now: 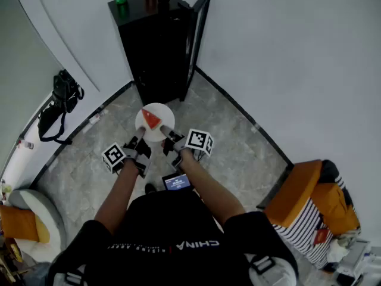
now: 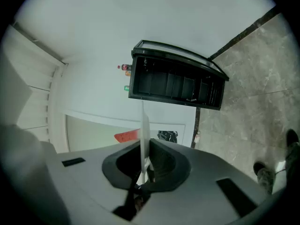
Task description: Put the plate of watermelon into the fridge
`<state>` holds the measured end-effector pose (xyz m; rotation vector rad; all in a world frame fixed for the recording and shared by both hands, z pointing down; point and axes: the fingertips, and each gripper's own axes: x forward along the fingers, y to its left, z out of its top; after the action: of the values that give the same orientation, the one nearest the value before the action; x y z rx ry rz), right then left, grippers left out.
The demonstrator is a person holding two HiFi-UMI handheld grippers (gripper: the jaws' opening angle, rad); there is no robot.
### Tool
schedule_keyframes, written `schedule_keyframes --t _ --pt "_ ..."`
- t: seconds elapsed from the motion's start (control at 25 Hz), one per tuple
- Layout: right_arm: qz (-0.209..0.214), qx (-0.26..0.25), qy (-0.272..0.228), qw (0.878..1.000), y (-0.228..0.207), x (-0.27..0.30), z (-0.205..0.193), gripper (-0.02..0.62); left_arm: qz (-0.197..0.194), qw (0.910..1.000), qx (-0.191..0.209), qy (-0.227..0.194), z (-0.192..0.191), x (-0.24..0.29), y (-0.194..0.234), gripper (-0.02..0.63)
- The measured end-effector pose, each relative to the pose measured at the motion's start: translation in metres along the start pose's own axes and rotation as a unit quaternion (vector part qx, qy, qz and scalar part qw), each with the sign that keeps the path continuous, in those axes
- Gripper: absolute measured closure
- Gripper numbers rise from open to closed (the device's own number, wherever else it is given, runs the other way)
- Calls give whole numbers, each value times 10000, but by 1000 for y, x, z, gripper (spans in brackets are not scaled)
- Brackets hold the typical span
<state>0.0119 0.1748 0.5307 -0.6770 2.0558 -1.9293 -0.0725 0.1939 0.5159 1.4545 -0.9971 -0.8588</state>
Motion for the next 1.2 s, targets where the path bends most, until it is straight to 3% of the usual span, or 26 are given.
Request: schedule_keyframes --t 0.68,1.2 --pt "43 254 -33 9997 -2 -2 -1 566 -3 9996 -274 66 -4 0 3 574" --pt "-5 279 -103 9996 -9 -26 2 566 31 9994 -271 200 -28 2 6 574"
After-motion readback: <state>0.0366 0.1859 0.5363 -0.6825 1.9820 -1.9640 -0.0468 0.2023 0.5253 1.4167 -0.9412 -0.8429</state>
